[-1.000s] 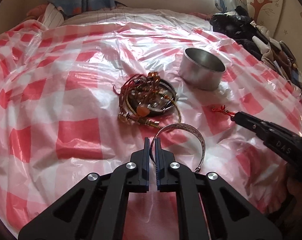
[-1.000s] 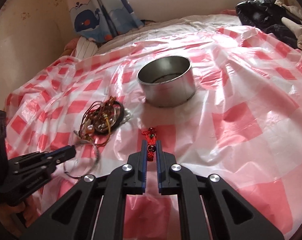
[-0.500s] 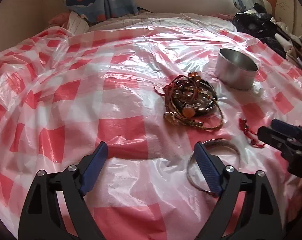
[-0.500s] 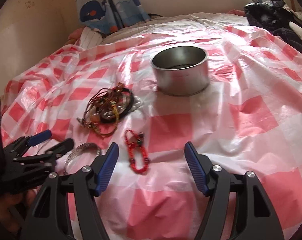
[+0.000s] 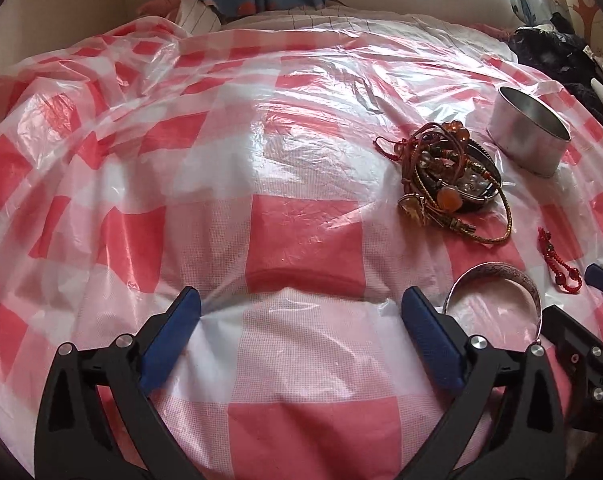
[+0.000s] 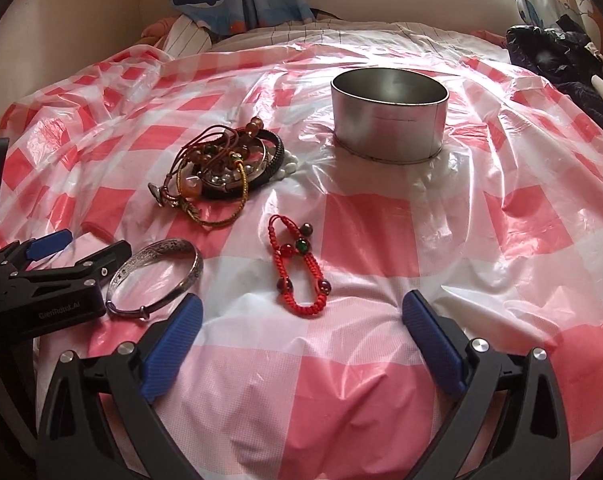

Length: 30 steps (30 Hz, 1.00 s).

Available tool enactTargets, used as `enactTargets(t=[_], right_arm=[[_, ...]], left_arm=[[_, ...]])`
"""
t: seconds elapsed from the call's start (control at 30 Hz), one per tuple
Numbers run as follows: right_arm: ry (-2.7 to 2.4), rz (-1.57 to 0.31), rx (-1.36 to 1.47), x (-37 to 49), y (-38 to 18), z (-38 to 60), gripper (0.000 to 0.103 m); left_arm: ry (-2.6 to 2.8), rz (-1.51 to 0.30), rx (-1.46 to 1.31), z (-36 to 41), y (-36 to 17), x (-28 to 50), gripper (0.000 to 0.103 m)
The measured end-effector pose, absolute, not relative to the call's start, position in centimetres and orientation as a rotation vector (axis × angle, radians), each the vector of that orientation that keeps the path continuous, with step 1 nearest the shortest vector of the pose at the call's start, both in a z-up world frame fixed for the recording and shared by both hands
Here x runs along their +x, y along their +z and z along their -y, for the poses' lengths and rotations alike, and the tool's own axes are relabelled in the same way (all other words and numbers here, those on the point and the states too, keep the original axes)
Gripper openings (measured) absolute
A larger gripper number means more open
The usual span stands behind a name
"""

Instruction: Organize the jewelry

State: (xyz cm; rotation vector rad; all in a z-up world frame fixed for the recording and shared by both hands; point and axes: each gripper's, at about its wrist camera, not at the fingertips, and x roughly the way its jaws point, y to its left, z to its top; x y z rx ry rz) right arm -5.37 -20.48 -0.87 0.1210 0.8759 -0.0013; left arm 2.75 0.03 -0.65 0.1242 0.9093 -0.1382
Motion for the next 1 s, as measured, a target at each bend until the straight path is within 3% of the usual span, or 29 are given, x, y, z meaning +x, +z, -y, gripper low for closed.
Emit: enactTargets(t=[1.0], right_arm=[[0.005, -0.890, 0.131, -4.95, -1.08, 20.52, 0.096]], left_arm=[[-0.139, -0.910, 0.125, -0.02, -0.67, 2.91, 0.097]])
